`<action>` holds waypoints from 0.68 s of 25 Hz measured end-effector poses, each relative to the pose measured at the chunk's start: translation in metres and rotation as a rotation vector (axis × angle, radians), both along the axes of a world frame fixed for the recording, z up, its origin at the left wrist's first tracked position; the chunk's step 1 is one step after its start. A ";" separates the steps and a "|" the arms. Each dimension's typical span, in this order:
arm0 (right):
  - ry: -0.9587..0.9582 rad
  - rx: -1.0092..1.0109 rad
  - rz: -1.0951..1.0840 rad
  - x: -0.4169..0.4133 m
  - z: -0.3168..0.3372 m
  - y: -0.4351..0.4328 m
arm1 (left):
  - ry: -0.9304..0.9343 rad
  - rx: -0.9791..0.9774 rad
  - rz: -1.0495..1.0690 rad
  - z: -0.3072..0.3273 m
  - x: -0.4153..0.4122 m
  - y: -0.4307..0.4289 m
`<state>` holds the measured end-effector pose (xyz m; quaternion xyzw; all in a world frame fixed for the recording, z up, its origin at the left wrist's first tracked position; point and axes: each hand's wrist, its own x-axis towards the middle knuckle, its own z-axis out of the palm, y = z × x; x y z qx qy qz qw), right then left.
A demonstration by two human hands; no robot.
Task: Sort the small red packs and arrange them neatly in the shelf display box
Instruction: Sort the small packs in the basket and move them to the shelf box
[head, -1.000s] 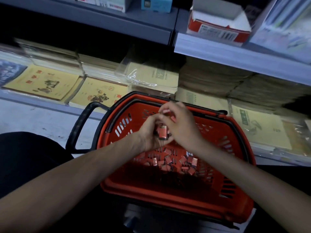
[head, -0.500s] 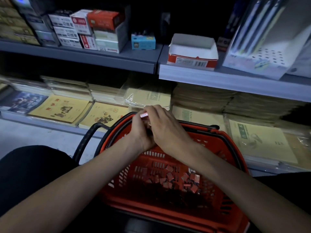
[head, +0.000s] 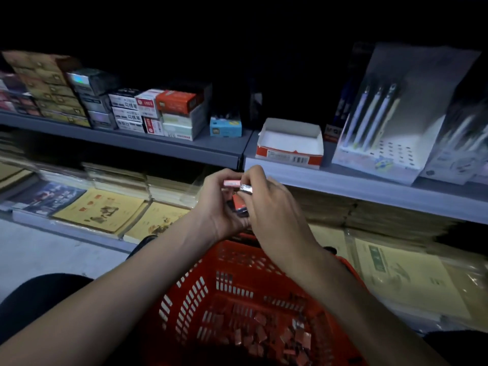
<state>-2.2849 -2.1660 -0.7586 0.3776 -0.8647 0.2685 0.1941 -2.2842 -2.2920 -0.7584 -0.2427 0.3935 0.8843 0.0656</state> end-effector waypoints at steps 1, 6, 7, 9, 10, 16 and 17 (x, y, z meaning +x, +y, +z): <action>0.024 -0.036 -0.024 -0.004 0.000 -0.003 | 0.012 0.029 -0.007 0.002 -0.004 -0.005; -0.046 -0.407 -0.077 -0.023 0.018 -0.005 | 0.015 0.245 0.013 -0.007 -0.027 -0.039; -0.072 -0.439 -0.092 -0.030 0.026 -0.003 | 0.016 0.271 0.021 -0.009 -0.032 -0.043; -0.090 -0.411 -0.160 -0.056 0.040 -0.001 | 0.027 0.306 0.026 -0.006 -0.037 -0.045; -0.065 -0.344 -0.223 -0.074 0.048 -0.002 | 0.043 0.314 0.017 -0.004 -0.038 -0.046; -0.104 0.221 -0.416 -0.168 0.065 -0.026 | 0.067 0.343 0.050 0.007 -0.044 -0.049; -0.116 0.286 -0.413 -0.168 0.064 -0.029 | 0.066 0.350 0.064 0.008 -0.044 -0.049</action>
